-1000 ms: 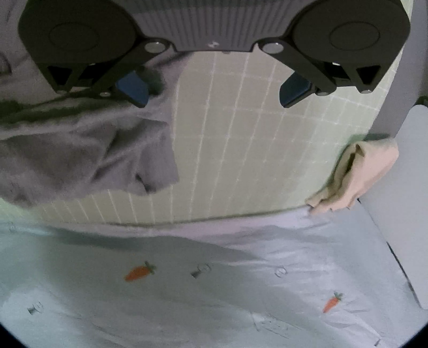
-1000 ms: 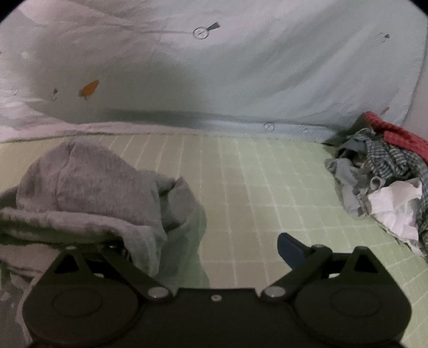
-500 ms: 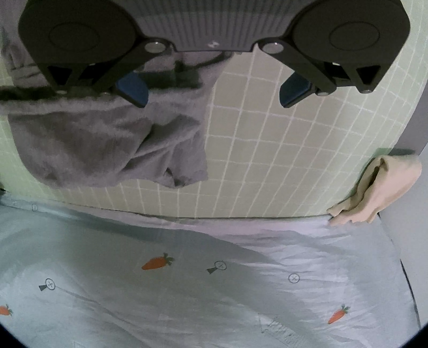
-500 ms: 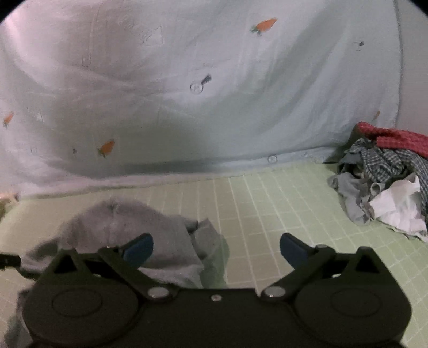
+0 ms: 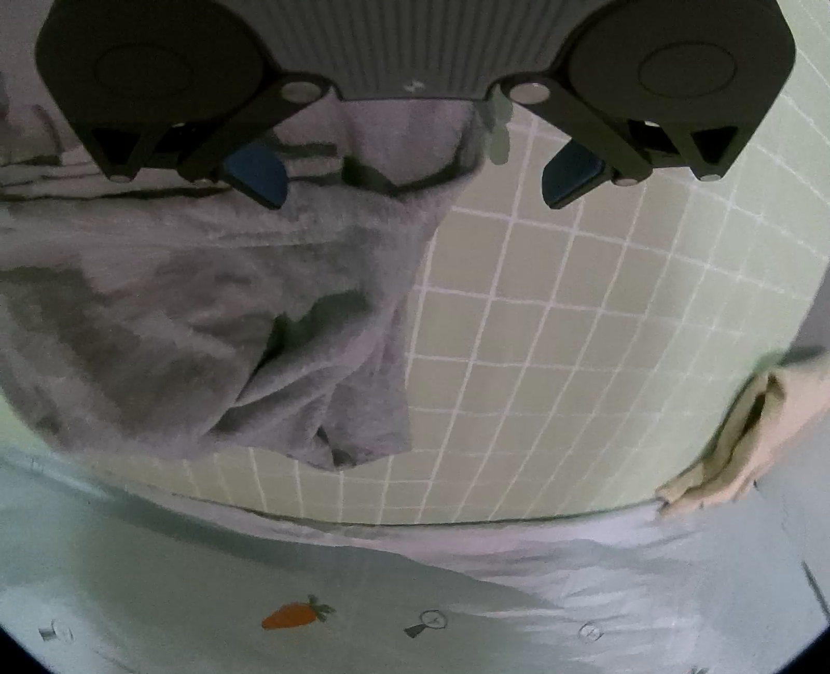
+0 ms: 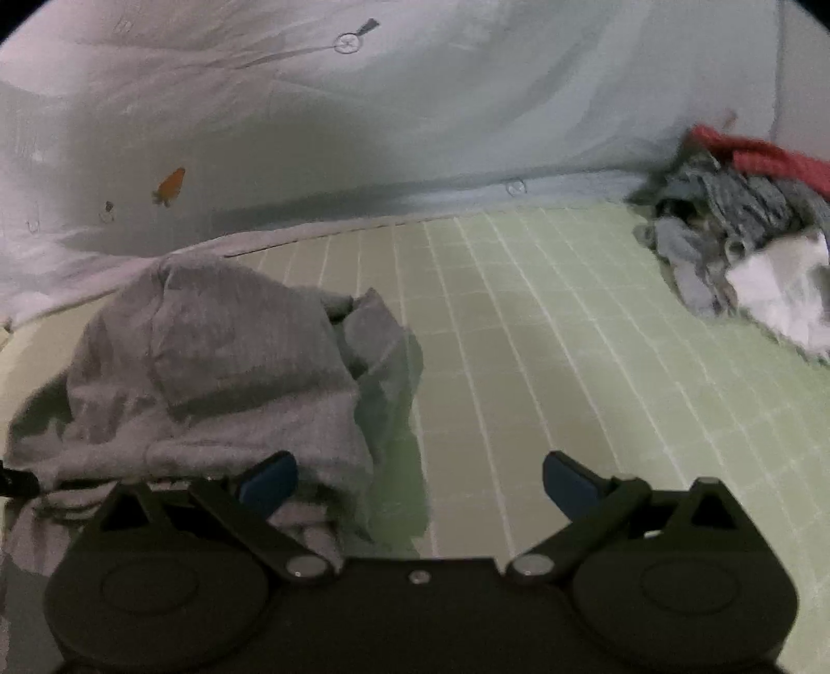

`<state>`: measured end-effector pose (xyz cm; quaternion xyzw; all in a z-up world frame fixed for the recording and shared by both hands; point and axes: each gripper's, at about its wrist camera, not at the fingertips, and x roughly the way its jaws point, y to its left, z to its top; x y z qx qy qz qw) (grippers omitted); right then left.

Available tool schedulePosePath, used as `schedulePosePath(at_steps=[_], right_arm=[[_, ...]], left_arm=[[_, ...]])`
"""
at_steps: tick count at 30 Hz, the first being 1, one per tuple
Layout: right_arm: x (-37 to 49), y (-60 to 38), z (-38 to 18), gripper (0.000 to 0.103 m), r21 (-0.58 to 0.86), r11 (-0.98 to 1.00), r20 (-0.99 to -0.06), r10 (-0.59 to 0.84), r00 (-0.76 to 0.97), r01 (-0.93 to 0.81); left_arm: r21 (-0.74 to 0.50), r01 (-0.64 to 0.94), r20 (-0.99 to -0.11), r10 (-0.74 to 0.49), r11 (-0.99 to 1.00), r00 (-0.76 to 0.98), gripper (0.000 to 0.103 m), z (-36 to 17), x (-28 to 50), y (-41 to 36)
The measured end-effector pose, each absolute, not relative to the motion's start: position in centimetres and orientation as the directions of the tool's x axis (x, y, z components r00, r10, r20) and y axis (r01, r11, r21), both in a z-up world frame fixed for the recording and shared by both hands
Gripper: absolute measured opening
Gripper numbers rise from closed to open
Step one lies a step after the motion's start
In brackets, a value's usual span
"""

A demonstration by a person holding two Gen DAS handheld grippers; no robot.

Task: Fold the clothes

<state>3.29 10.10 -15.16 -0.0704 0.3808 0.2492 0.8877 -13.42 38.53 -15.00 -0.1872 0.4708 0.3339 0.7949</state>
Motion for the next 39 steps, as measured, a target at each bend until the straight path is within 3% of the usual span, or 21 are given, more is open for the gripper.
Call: schedulePosePath(at_steps=[15, 29, 34, 36, 37, 38, 39], right_arm=[[-5.6, 4.3, -18.4, 0.103, 0.127, 0.869, -0.824, 0.362, 0.437, -0.479], [-12.0, 1.5, -18.7, 0.103, 0.059, 0.863, -0.815, 0.332, 0.474, -0.502], [-12.5, 1.3, -18.6, 0.102, 0.066, 0.849, -0.825, 0.342, 0.45, -0.525], [-12.6, 1.3, -18.4, 0.09, 0.068, 0.837, -0.825, 0.353, 0.44, -0.543], [-12.7, 1.4, -18.2, 0.084, 0.073, 0.824, -0.823, 0.368, 0.433, -0.562], [-12.9, 1.5, -17.9, 0.067, 0.082, 0.809, -0.82, 0.387, 0.422, -0.582], [-13.0, 1.6, -17.6, 0.043, 0.099, 0.786, -0.816, 0.415, 0.402, -0.61]], left_arm=[[-0.033, -0.676, -0.933, 0.22, 0.736, 0.285, 0.103, -17.2, -24.5, 35.2], [-0.092, -0.572, -0.926, 0.14, 0.815, 0.35, 0.103, -18.0, -28.9, 29.3], [-0.054, -0.526, -0.915, 0.168, 0.849, 0.366, 0.095, -18.1, -28.8, 26.1], [-0.052, -0.51, -0.907, 0.173, 0.859, 0.383, 0.08, -17.7, -28.8, 25.0], [-0.061, -0.499, -0.902, 0.166, 0.864, 0.398, 0.066, -17.4, -28.8, 24.6], [-0.067, -0.493, -0.9, 0.162, 0.867, 0.406, 0.053, -17.2, -28.8, 24.4], [-0.078, -0.491, -0.899, 0.151, 0.867, 0.41, 0.045, -17.0, -28.7, 24.3]])
